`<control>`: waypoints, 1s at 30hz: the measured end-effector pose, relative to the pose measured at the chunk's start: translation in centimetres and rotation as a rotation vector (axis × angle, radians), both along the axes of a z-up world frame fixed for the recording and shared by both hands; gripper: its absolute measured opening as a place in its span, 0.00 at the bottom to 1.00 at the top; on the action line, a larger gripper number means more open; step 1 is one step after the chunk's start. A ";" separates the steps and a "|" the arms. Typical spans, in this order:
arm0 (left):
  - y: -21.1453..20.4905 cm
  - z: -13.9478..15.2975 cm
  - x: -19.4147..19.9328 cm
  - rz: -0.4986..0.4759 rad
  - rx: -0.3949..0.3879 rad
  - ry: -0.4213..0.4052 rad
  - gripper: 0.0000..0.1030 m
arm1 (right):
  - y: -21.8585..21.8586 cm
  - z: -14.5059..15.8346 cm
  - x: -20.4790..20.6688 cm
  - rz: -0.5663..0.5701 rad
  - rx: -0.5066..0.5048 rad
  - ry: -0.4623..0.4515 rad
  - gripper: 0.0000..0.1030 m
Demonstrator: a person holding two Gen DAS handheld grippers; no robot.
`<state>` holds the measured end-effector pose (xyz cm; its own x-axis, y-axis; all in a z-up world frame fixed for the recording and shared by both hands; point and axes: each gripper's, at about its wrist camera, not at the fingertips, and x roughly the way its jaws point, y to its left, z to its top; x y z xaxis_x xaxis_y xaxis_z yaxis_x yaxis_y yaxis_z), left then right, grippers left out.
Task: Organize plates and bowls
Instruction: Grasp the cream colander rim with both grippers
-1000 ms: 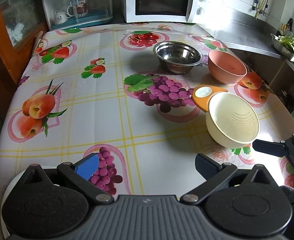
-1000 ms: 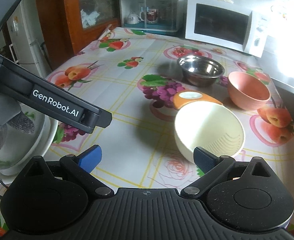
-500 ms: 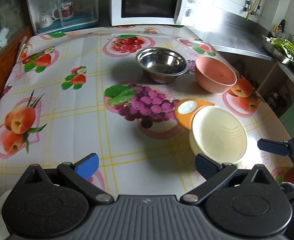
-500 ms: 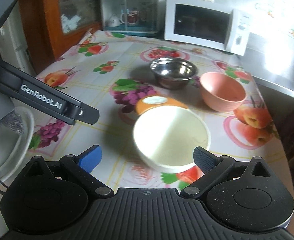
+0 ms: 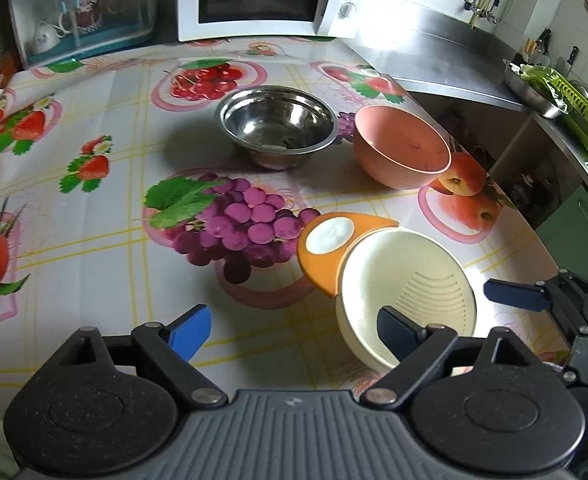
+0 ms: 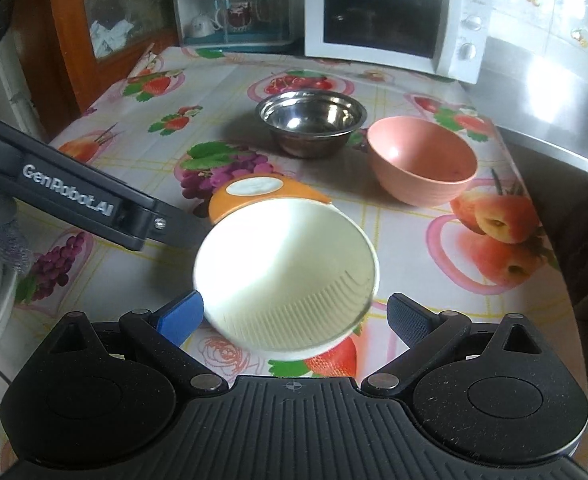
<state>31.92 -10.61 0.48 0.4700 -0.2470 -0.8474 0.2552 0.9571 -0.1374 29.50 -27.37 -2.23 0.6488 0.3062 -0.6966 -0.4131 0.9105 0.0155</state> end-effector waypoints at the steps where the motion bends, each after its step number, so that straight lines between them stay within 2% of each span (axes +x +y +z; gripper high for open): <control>1: -0.1 -0.1 0.3 -0.003 -0.005 0.003 0.85 | 0.1 -0.1 0.2 0.009 0.001 0.002 0.97; 6: -0.5 -0.7 1.5 -0.023 -0.028 0.013 0.79 | 0.5 -0.2 1.1 0.041 0.004 0.007 1.00; 15: -1.6 -2.2 2.9 -0.067 -0.061 0.053 0.58 | 0.4 -0.2 1.9 0.078 0.006 0.002 1.00; 20: -2.0 -2.7 3.2 -0.081 -0.064 0.060 0.48 | 0.2 -0.3 2.1 0.093 0.008 0.003 1.00; 24: -2.3 -2.9 3.5 -0.087 -0.063 0.064 0.35 | 0.2 -0.2 2.1 0.104 0.005 0.004 1.00; 26: -2.4 -3.1 3.6 -0.089 -0.060 0.066 0.33 | 0.1 -0.2 2.1 0.105 0.007 0.006 1.00; 30: -2.6 -3.2 3.7 -0.097 -0.042 0.055 0.24 | 0.0 -0.3 2.1 0.099 0.009 0.013 1.00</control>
